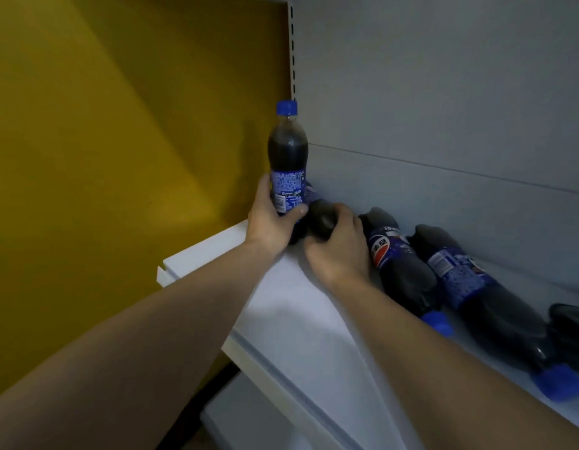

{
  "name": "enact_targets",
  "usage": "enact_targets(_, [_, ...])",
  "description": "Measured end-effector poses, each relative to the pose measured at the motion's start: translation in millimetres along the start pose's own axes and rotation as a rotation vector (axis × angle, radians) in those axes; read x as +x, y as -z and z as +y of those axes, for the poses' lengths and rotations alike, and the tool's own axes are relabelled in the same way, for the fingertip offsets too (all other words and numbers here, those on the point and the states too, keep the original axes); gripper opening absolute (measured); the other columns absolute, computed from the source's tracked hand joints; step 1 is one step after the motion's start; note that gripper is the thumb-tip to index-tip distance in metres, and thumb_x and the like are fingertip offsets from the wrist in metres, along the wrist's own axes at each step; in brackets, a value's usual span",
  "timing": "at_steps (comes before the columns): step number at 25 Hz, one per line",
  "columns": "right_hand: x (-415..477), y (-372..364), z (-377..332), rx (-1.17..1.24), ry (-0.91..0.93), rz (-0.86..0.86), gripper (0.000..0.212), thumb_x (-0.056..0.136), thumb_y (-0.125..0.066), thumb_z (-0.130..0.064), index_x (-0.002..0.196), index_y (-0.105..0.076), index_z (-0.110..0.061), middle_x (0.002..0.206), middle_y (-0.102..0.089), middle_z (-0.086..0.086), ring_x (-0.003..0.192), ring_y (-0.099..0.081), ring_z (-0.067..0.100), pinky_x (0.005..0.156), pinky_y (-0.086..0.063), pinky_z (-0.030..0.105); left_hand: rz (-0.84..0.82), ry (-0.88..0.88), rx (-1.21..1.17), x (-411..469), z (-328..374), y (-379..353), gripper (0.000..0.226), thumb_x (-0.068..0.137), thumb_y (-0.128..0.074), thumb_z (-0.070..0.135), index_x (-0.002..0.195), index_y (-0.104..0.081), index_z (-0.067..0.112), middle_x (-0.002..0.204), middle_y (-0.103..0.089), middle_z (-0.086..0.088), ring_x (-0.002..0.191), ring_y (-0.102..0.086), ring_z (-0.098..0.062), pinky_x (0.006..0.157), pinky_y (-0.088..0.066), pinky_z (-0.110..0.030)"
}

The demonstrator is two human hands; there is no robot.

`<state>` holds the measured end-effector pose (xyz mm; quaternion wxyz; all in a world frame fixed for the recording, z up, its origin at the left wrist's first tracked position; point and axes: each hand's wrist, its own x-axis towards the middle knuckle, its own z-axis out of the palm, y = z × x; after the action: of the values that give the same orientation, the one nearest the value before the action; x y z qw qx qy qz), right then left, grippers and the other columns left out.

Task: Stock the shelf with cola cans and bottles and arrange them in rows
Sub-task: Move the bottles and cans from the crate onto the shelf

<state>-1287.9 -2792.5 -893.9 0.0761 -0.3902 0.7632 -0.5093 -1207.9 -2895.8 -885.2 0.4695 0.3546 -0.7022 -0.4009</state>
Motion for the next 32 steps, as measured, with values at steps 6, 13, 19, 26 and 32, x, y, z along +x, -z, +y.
enact_targets(6, [-28.9,15.4,-7.8,-0.118,0.044,0.068,0.060,0.082,-0.067,-0.019,0.139,-0.050,-0.014,0.138,-0.051,0.017,0.128,-0.047,0.037,0.108,-0.040,0.044,-0.062,0.249,0.095,-77.0,16.0,50.1,0.103,0.086,-0.081,0.028,0.159,-0.009,0.039,0.161,-0.034,-0.007,0.145,-0.038,-0.026,0.115,-0.041,-0.051])
enact_targets(13, [-149.6,8.3,-86.0,-0.433,0.773,-0.052,0.057,0.075,-0.063,-0.023,0.130,-0.053,-0.017,0.131,-0.050,0.012,0.127,-0.044,0.033,0.101,-0.036,0.053,0.054,0.146,0.075,-228.0,57.3,167.8,0.056,0.097,-0.065,0.030,0.143,-0.036,0.047,0.142,-0.052,0.008,0.134,-0.047,-0.007,0.112,-0.043,-0.037])
enact_targets(19, [-274.1,-40.0,-134.1,-0.347,0.861,-0.463,0.050,0.089,-0.055,-0.038,0.136,-0.040,-0.031,0.135,-0.041,-0.002,0.124,-0.042,0.018,0.100,-0.040,0.043,0.213,0.204,0.201,-336.8,50.2,293.4,0.046,0.101,-0.060,0.029,0.142,-0.042,0.040,0.134,-0.055,0.020,0.127,-0.050,0.005,0.109,-0.047,-0.039])
enact_targets(26, [-334.7,-88.9,-90.9,-0.359,0.556,-0.787,0.036,0.094,-0.058,-0.037,0.126,-0.043,-0.032,0.122,-0.045,-0.004,0.114,-0.049,0.020,0.091,-0.049,0.042,0.187,0.350,0.266,-406.0,1.1,359.0,0.035,0.105,-0.052,0.029,0.140,-0.047,0.031,0.143,-0.051,0.016,0.135,-0.047,-0.005,0.108,-0.046,-0.037])
enact_targets(32, [-361.6,-148.2,-22.3,-0.451,0.403,-1.064,0.040,0.090,-0.064,-0.035,0.124,-0.047,-0.023,0.118,-0.051,0.004,0.107,-0.054,0.025,0.077,-0.045,0.034,0.056,0.292,0.341,-357.5,-20.0,338.9,0.037,0.107,-0.051,0.027,0.143,-0.047,0.026,0.149,-0.047,0.010,0.138,-0.044,-0.009,0.108,-0.043,-0.033])
